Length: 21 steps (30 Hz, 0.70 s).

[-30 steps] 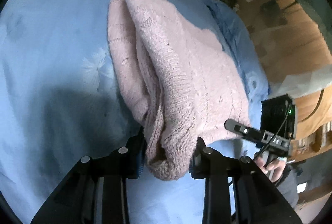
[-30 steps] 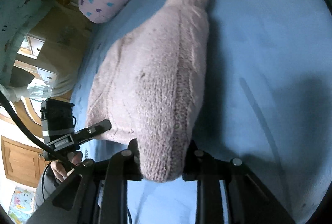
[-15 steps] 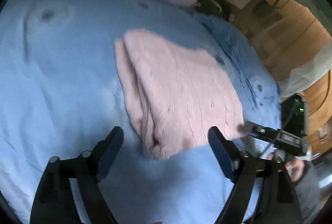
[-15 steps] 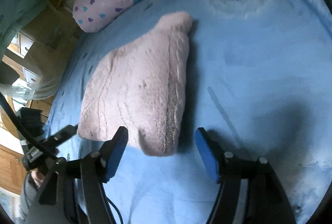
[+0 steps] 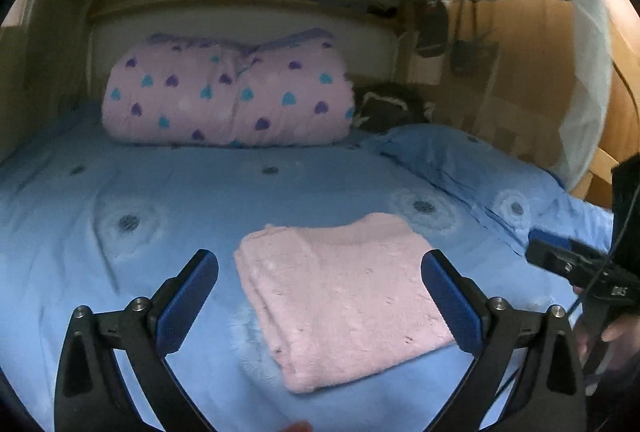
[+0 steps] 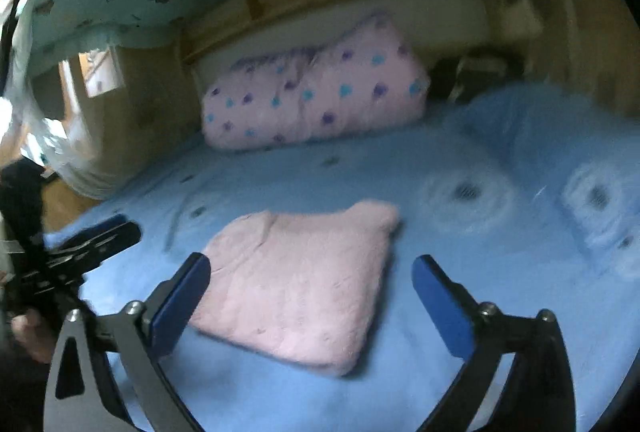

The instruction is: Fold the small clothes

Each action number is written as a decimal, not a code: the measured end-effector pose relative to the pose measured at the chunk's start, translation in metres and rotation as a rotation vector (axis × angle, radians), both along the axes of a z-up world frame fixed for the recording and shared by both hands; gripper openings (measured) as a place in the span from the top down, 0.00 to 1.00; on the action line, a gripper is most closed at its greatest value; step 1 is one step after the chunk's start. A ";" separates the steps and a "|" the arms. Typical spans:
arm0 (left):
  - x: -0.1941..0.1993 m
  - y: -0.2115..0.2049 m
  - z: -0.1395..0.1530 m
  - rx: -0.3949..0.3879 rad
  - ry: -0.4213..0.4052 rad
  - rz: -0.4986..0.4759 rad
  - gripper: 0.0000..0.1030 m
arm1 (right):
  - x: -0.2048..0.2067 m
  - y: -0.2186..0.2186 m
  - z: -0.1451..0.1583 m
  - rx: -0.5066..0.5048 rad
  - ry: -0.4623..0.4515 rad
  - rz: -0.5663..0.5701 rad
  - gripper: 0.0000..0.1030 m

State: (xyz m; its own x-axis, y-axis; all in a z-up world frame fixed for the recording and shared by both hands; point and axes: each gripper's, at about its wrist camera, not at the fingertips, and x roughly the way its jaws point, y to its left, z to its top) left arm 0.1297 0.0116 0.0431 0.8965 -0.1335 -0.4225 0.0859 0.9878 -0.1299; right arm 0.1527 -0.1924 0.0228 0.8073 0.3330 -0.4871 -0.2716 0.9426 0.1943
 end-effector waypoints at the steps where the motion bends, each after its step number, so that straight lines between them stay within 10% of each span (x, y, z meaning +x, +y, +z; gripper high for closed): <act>1: -0.001 -0.004 -0.005 0.000 -0.005 -0.006 0.04 | -0.003 0.003 0.000 -0.016 -0.028 -0.008 0.00; 6: 0.002 -0.017 -0.044 0.047 0.016 0.057 0.04 | -0.017 0.008 -0.014 -0.105 -0.137 -0.016 0.00; 21: 0.013 0.002 -0.087 -0.071 0.140 0.108 0.04 | -0.023 0.036 -0.052 -0.236 -0.040 0.107 0.00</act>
State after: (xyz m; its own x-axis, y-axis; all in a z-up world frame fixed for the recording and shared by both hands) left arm 0.1431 0.0139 -0.0437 0.8403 -0.0733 -0.5372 -0.0440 0.9783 -0.2024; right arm 0.1292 -0.1561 -0.0291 0.7939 0.2988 -0.5295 -0.3755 0.9259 -0.0405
